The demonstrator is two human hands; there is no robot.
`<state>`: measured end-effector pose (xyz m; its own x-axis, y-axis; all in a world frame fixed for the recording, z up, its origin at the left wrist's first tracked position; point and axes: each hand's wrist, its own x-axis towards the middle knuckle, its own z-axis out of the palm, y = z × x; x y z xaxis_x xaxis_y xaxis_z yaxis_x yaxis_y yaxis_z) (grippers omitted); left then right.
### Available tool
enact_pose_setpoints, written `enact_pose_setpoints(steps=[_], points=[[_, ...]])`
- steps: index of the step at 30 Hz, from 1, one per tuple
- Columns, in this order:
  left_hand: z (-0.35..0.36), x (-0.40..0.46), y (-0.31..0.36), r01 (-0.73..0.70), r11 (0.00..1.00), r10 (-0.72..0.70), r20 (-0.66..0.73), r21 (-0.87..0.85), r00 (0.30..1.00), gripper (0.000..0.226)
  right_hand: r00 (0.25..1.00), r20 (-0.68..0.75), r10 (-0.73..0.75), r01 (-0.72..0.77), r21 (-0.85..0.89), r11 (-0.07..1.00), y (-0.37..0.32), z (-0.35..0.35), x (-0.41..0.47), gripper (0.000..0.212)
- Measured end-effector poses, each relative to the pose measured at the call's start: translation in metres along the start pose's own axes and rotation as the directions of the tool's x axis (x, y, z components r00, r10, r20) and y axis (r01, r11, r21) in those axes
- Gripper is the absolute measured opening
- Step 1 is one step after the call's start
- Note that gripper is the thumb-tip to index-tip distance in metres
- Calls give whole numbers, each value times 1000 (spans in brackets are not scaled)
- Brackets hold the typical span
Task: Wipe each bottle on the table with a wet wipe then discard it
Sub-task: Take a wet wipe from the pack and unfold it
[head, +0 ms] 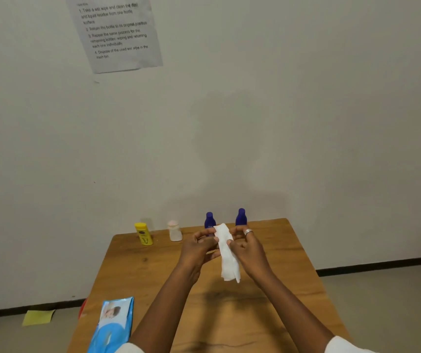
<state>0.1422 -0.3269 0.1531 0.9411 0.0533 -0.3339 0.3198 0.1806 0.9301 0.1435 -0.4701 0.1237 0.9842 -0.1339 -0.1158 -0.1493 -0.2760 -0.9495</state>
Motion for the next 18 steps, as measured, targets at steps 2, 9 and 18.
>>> enact_pose_setpoints(steps=[2,9,18], points=[[1,0,5,-54,996,55,-6,66,998,30,1000,-1,-24,24,-13,1000,-5,3,-2,33],[5,8,17,-311,906,283,134,288,950,45,995,47,-82,80,48,996,-27,8,8,32],[-8,19,42,-281,945,268,98,166,958,40,988,157,2,-63,389,919,-46,-12,20,19]])
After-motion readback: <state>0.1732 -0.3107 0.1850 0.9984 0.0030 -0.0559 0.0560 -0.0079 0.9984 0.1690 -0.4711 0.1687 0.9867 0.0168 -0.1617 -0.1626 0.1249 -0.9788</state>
